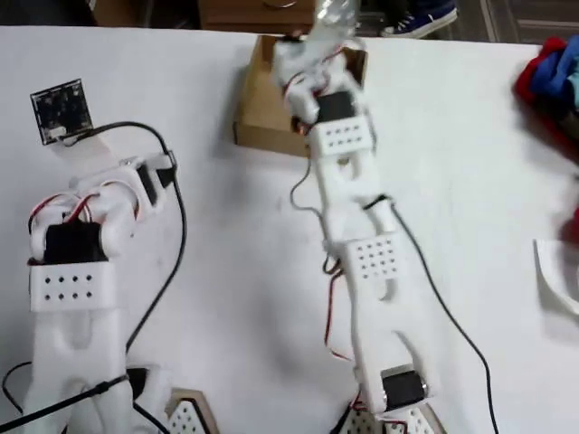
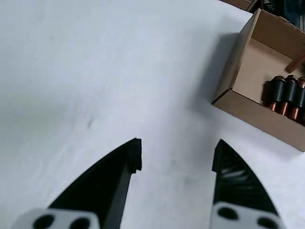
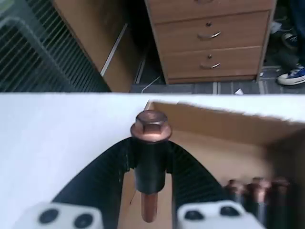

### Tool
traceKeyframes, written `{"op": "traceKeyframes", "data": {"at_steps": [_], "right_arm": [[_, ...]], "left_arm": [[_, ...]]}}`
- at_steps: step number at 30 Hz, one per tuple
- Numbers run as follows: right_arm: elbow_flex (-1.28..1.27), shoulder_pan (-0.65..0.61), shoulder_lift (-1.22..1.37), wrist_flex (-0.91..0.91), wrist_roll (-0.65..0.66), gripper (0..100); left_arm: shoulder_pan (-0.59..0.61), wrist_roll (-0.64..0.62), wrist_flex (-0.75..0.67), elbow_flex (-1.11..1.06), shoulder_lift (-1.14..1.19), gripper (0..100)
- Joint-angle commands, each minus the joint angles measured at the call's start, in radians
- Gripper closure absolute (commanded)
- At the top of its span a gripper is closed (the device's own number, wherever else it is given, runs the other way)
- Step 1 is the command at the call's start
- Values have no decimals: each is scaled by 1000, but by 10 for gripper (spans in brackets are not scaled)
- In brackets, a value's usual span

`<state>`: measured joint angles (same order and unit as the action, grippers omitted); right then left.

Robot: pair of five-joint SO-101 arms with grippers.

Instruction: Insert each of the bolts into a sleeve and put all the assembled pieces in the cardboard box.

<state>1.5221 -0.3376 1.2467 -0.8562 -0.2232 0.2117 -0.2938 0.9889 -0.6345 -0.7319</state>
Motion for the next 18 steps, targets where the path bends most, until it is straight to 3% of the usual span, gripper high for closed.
{"op": "traceKeyframes", "data": {"at_steps": [1,18], "right_arm": [[106,-7,22,-4,-12,975],[-97,21,33,-16,-12,975]], "left_arm": [[8,12,-3,4,-11,748],[6,12,-3,4,-11,748]]}}
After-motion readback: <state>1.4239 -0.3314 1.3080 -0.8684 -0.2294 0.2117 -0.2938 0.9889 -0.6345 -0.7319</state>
